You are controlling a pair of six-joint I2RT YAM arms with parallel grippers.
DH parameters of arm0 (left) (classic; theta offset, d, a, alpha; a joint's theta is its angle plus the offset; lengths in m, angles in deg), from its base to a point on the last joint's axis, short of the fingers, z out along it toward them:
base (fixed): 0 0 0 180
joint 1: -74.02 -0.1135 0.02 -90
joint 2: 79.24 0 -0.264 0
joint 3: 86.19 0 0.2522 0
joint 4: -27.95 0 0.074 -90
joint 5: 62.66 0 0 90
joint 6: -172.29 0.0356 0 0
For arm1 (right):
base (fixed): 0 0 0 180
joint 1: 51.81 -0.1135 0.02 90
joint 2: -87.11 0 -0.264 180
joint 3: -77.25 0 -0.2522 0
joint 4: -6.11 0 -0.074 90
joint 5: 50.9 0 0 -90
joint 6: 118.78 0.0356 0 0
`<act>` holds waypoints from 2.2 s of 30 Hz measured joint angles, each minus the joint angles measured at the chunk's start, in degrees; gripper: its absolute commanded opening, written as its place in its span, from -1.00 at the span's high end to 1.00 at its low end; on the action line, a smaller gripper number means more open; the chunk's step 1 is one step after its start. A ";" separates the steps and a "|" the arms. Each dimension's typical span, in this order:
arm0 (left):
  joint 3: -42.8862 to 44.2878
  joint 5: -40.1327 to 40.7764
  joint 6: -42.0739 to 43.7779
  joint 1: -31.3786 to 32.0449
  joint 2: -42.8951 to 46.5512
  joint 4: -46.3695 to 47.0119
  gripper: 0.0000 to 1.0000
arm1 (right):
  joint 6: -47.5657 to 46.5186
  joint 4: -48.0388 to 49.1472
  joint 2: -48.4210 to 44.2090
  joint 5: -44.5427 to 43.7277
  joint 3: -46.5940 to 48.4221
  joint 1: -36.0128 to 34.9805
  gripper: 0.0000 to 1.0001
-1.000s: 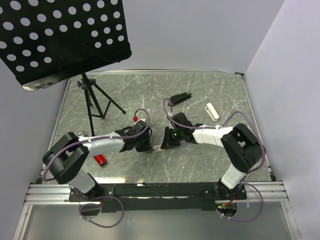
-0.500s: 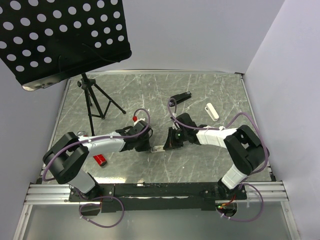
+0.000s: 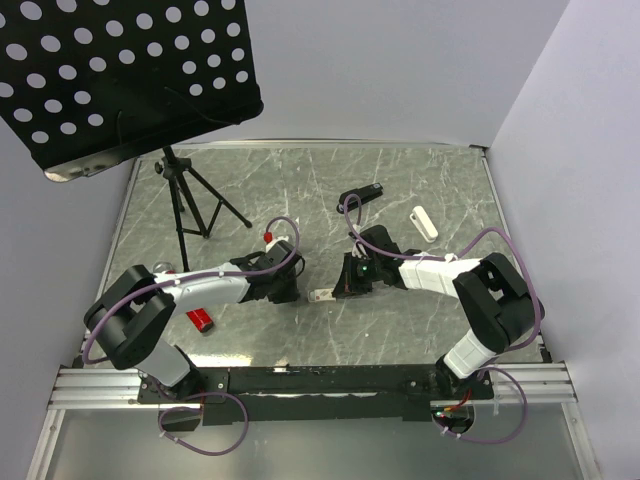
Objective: Load the staples into the stapler
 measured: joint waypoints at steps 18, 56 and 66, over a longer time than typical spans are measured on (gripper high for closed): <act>3.32 -2.54 0.07 0.42 -3.82 1.70 0.46 | 0.00 0.00 0.00 0.00 -0.02 0.00 1.00; 8.02 1.75 1.05 1.88 -6.99 -3.80 0.98 | 0.00 0.00 -1.92 0.00 -1.97 1.40 1.00; 8.02 1.84 1.07 1.88 -6.97 -3.82 0.97 | -0.98 -0.70 -3.17 0.00 -2.95 3.23 1.00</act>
